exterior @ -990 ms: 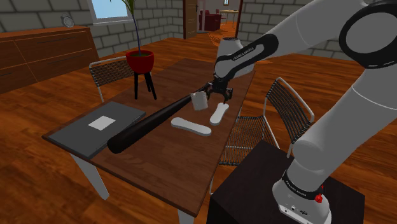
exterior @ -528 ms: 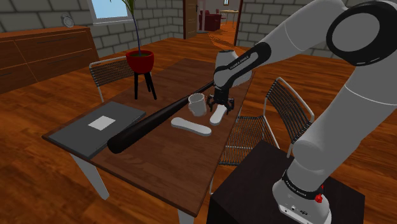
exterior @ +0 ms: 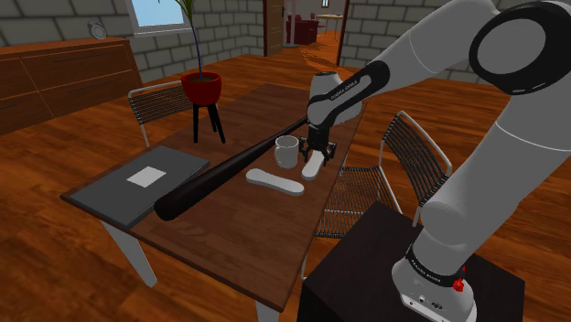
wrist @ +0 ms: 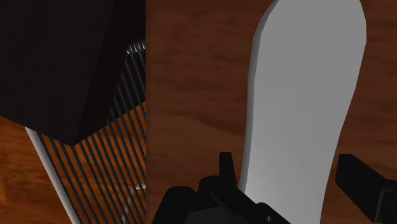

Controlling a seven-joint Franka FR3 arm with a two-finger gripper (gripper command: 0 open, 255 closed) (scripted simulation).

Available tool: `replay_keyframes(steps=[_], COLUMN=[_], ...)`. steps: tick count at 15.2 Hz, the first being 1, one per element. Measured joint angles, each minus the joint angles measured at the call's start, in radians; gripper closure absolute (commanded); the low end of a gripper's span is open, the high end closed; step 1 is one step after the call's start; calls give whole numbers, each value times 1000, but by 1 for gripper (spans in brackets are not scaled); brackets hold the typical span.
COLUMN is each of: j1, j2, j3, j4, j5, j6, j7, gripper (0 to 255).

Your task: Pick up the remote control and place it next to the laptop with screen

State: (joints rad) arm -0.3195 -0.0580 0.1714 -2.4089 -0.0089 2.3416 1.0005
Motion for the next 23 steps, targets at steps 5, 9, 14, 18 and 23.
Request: replay_keyframes(steps=[5, 9, 14, 18, 23], j1=[0, 1, 1, 1, 16], j2=[-4, -36, -77, -102, -128], j3=[0, -1, -4, -5, 12], j4=[2, 21, 52, 80, 109], j5=[1, 9, 17, 21, 30], j6=[-6, -57, -128, -180, -235], j7=[0, -7, -15, -19, 8], gripper=[255, 255, 255, 255, 255])
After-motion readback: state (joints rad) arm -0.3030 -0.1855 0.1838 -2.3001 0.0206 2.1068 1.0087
